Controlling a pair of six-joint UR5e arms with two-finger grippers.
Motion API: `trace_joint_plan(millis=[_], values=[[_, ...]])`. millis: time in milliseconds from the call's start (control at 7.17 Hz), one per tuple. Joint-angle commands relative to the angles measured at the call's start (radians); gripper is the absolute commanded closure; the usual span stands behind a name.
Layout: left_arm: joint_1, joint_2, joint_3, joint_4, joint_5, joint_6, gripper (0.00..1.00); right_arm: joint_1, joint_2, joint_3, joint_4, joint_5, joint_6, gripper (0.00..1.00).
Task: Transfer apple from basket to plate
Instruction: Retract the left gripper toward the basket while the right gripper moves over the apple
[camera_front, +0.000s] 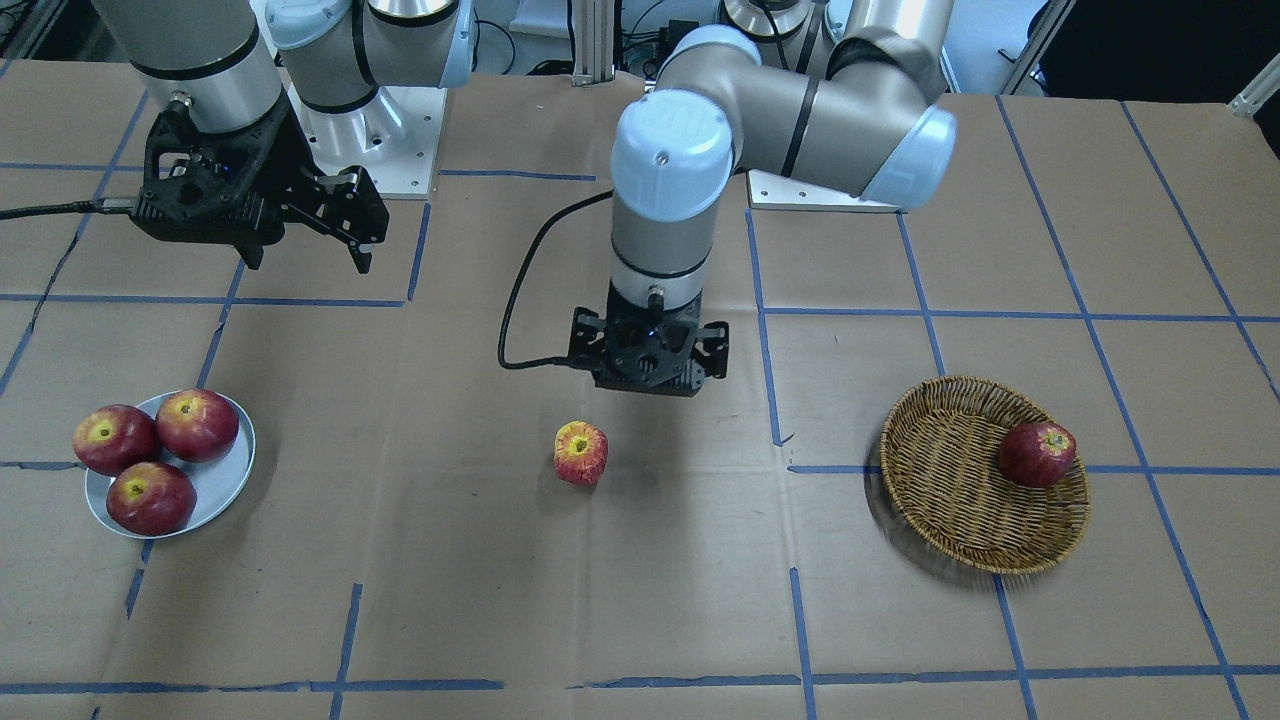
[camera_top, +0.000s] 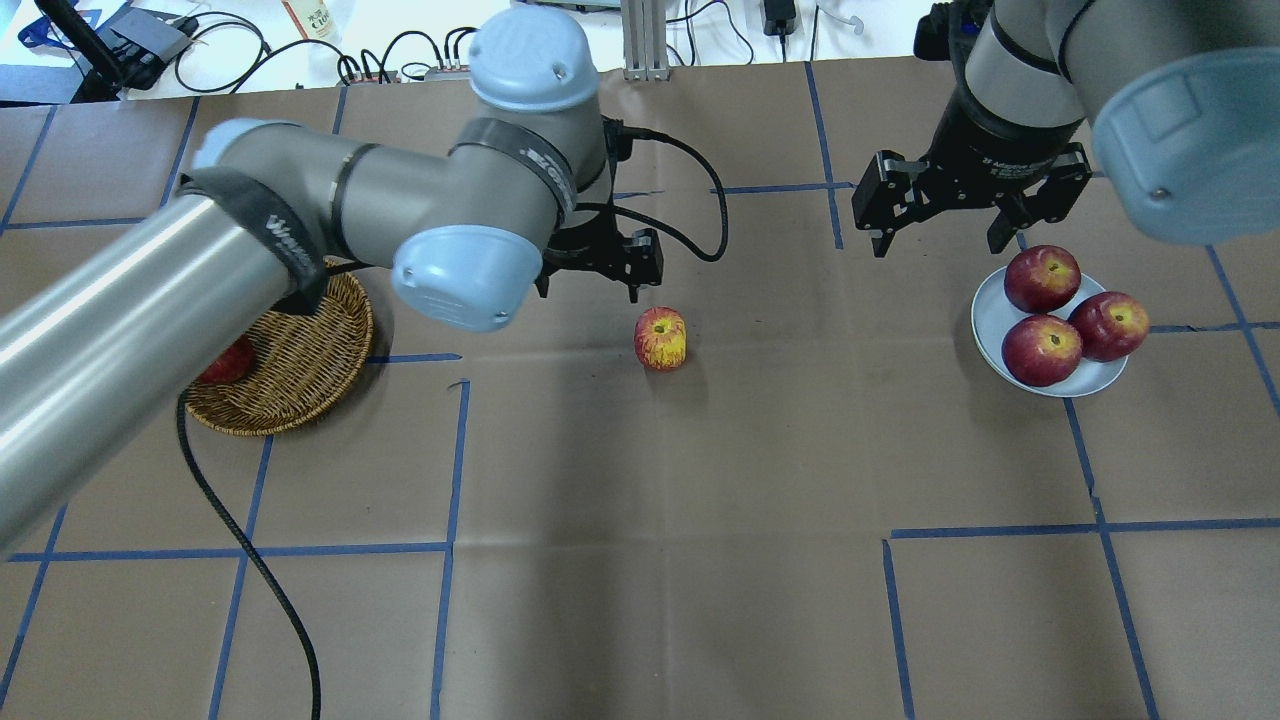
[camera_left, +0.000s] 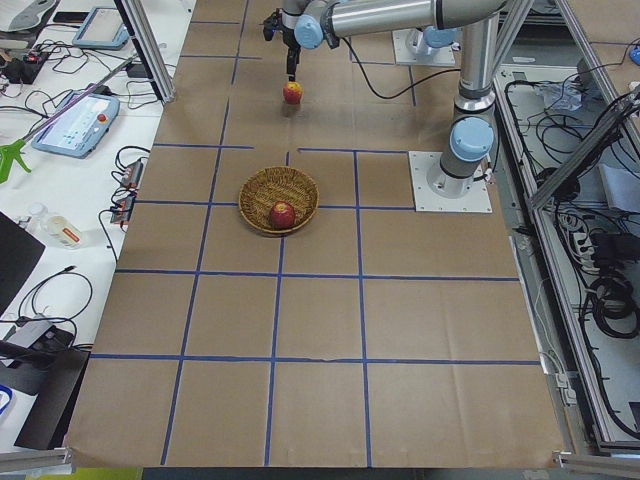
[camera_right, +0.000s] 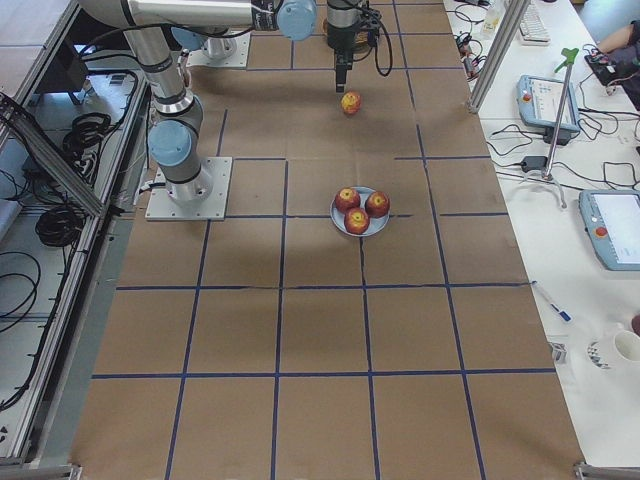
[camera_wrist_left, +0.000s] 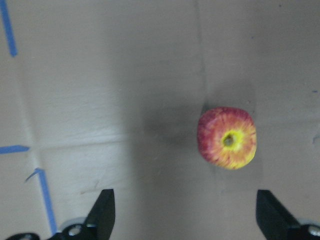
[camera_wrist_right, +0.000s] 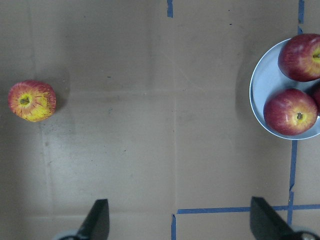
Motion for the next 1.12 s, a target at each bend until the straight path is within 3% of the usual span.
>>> trace_joint_plan(millis=[0,279,558,977], values=[[0.116,0.186,0.005,-0.223,-0.003,0.083,0.01,0.008,0.050,-0.043,0.002,0.009,0.019,0.00],[0.187,0.300,-0.030,-0.303,-0.003,0.117,0.01,0.055,0.101,-0.074,0.001,0.009,0.090,0.00],[0.189,0.371,-0.031,-0.304,0.005,0.119,0.01,0.162,0.209,-0.143,-0.047,0.007,0.231,0.00],[0.192,0.391,-0.040,-0.291,-0.091,0.106,0.01,0.293,0.361,-0.177,-0.207,0.004,0.397,0.00]])
